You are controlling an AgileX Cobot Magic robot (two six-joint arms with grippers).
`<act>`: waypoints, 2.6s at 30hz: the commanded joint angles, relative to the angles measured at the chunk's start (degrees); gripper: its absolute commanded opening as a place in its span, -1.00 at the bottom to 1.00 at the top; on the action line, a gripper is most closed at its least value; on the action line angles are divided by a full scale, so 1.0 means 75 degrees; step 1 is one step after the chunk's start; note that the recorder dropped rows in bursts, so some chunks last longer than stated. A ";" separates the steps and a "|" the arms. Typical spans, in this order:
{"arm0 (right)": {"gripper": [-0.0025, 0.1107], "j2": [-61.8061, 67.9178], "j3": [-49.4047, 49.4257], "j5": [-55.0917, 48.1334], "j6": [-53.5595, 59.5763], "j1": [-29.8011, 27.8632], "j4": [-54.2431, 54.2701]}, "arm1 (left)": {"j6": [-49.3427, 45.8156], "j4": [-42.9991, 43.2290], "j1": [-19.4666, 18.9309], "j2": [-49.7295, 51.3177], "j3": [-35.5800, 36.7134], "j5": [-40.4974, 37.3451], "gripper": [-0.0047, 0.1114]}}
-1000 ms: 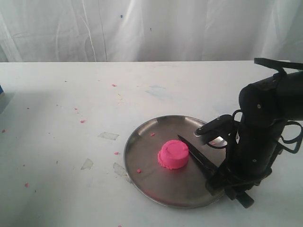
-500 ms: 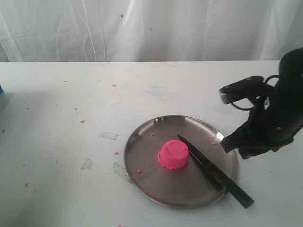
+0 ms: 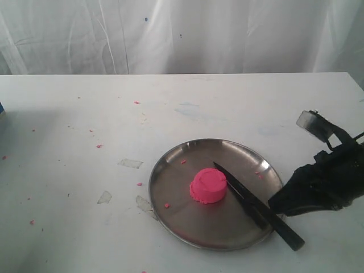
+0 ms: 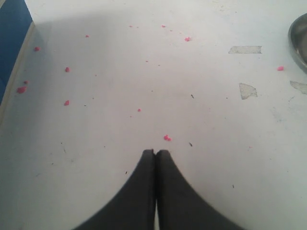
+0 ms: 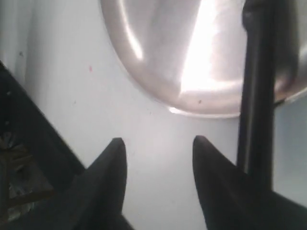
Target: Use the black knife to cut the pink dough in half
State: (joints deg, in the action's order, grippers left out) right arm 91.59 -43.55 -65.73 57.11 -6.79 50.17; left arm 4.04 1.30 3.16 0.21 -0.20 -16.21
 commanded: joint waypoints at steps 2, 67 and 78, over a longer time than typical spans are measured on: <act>-0.22 -0.0027 0.0028 0.1409 0.0348 -0.0066 0.1007 | -0.0005 -0.0047 0.0048 -0.0029 0.0027 0.0007 -0.92; -0.43 0.1979 -0.0135 0.0537 -0.1280 -0.0078 -0.0499 | -0.0005 -0.0047 0.0048 -0.0029 0.0027 0.0007 -0.92; -0.83 0.2127 -0.0135 0.0416 -0.1116 -0.0078 -0.0499 | -0.0005 -0.0047 0.0048 -0.0029 0.0027 0.0007 -0.92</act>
State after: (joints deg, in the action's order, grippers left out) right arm 107.38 -44.84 -62.58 47.84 -7.40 46.94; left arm 4.04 1.30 3.16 0.21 -0.20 -16.21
